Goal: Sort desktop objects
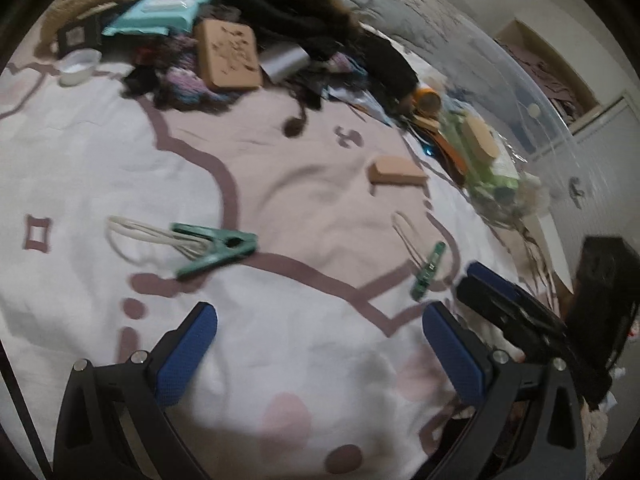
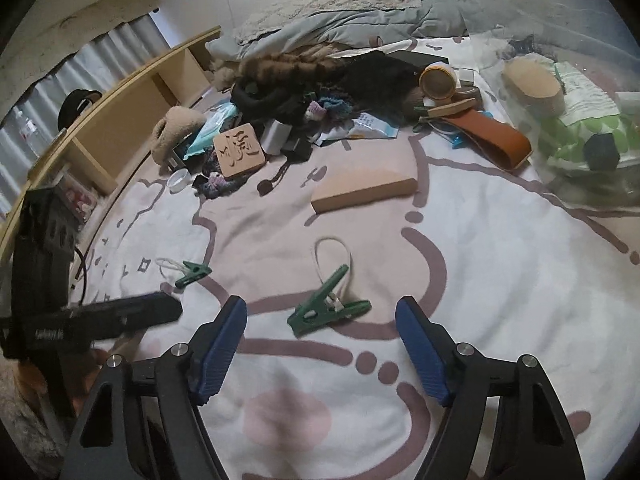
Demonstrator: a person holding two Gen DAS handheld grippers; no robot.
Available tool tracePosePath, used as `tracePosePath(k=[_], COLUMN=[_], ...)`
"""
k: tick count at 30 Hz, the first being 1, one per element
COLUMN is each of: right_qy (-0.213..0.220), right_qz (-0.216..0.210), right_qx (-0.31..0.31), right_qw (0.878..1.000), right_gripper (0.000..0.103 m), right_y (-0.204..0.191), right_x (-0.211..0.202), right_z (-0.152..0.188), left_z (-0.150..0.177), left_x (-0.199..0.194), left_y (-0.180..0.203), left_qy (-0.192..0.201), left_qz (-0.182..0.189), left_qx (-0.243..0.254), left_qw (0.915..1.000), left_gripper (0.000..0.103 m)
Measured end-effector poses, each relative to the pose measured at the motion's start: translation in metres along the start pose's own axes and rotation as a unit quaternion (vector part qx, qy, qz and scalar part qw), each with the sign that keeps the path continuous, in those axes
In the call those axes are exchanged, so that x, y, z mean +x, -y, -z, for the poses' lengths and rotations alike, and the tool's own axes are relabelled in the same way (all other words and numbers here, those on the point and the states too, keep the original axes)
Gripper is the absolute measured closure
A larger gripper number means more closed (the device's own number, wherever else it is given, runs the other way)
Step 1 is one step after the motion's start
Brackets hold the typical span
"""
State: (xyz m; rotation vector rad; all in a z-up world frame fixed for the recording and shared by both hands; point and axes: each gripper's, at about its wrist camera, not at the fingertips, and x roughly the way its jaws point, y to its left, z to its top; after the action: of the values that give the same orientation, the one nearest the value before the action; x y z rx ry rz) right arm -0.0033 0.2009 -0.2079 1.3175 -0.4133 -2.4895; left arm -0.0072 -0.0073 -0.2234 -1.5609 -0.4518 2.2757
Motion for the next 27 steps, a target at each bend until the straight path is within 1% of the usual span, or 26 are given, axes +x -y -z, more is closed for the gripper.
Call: tracePosePath(k=[2,6,10,14,16,19,22,24,27], right_qy=[-0.008,-0.020,-0.022,-0.031,-0.038,-0.042,-0.049,-0.061,-0.066], right_qz=[-0.015,-0.036,-0.046,-0.054,-0.046,-0.052,-0.050,-0.057,-0.073], right_qx=[0.012,0.034,0.045,0.035,0.018,0.018,0.016,0.021,0.018], right_qw=[1.000,0.999,0.998,0.997,0.998,0.998,0.997,0.996,0.995], right_gripper=[0.026,0.026,0.026,0.026,0.026,0.026,0.026,0.026,0.026], right_y=[0.003,0.007,0.009,0.006,0.004,0.006,0.008,0.008,0.003], right_x=[0.005,0.011,0.011,0.014,0.017,0.022,0.028,0.034,0.034], right_z=[-0.002,-0.004,-0.006,-0.009,-0.011,-0.016,-0.018,-0.014,-0.007], left_z=[0.002,-0.001,-0.009,-0.016,-0.020,-0.023,-0.024,-0.022,-0.018], left_x=[0.007,0.013,0.014,0.010,0.008,0.005,0.002,-0.001,-0.002], left_y=[0.001,-0.002,-0.009,-0.018,-0.027,-0.037,-0.038,-0.038,-0.035], left_qy=[-0.010,-0.015,-0.002,0.018,0.022,0.029,0.039,0.043,0.047], left_qz=[0.001,-0.007,-0.022,-0.058,-0.061,-0.062,-0.073,-0.080,-0.087], left_qx=[0.001,-0.001,-0.016,-0.020,-0.031,-0.047,-0.047,-0.042,-0.036], left_qw=[0.9999,0.9999,0.9996,0.9979,0.9974,0.9965,0.9954,0.9949,0.9944], left_gripper=[0.000,0.000,0.000,0.000,0.000,0.000,0.000,0.000,0.000])
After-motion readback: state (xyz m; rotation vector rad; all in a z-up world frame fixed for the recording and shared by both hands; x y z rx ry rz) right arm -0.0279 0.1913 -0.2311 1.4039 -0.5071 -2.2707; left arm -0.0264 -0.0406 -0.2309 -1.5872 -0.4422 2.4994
